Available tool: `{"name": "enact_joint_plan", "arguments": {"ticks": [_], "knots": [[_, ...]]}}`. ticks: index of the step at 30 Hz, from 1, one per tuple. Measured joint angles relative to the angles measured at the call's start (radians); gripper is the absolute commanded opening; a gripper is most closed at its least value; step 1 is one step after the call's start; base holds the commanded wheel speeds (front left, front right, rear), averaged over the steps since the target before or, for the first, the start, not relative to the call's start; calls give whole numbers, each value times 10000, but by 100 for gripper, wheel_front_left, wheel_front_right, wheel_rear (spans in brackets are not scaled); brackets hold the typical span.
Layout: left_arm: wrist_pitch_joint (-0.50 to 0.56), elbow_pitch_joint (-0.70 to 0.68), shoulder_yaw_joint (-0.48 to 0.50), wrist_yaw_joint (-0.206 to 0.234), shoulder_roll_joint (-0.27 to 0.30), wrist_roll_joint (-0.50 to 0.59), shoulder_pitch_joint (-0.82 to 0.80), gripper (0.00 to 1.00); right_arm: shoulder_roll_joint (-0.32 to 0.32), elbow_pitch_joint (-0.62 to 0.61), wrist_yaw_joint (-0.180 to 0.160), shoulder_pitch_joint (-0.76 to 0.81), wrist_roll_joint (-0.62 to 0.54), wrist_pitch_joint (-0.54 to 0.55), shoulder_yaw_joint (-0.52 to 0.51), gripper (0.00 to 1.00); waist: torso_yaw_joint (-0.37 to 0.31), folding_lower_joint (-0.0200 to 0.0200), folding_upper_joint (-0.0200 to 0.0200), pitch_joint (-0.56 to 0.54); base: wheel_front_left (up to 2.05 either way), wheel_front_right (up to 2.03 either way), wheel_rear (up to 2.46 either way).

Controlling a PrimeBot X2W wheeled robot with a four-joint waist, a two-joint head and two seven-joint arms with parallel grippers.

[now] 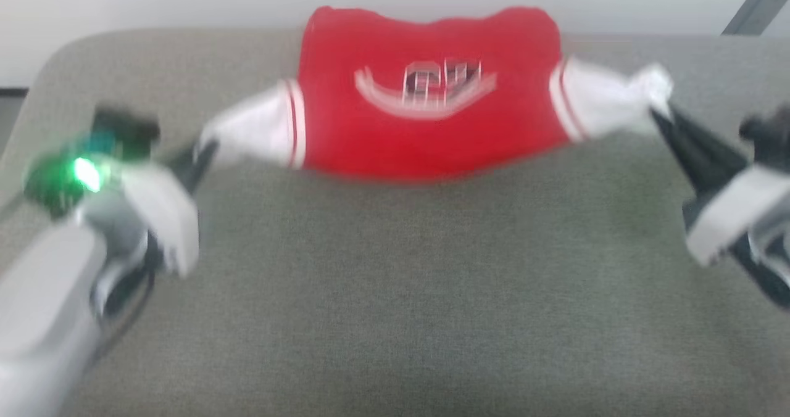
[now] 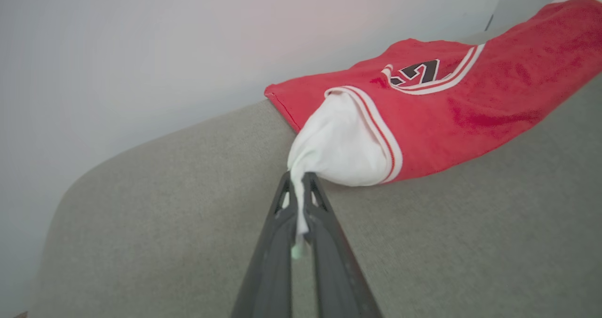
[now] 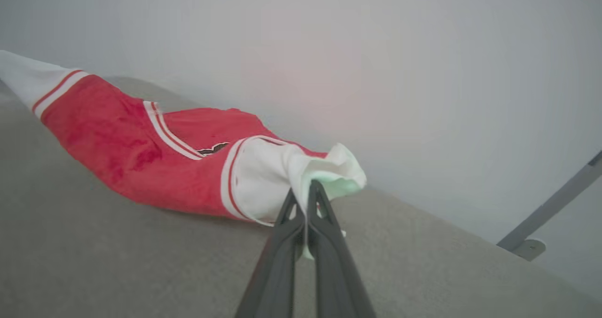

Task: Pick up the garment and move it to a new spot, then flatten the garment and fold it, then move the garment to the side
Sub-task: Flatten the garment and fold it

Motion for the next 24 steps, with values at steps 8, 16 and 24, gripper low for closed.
{"name": "enact_joint_plan", "arguments": {"ticks": [8, 16, 24], "knots": [[767, -3296, 12, 1218, 1469, -780, 3396, 0, -1310, -1246, 0, 2383, 17, -54, 433, 0, -163, 0, 0, -254, 0, 0, 0], [941, -4458, 38, 2451, 2004, -1455, 5632, 0, -2075, -1406, 0, 3972, -98, -61, 943, 0, -198, 0, 0, -97, 0, 0, 0], [926, -4057, -48, 2961, 2002, -1722, 6418, 0, -2345, -1110, 0, 4564, 46, 374, 1530, 0, -164, 0, 0, 13, 0, 0, 0]]}}
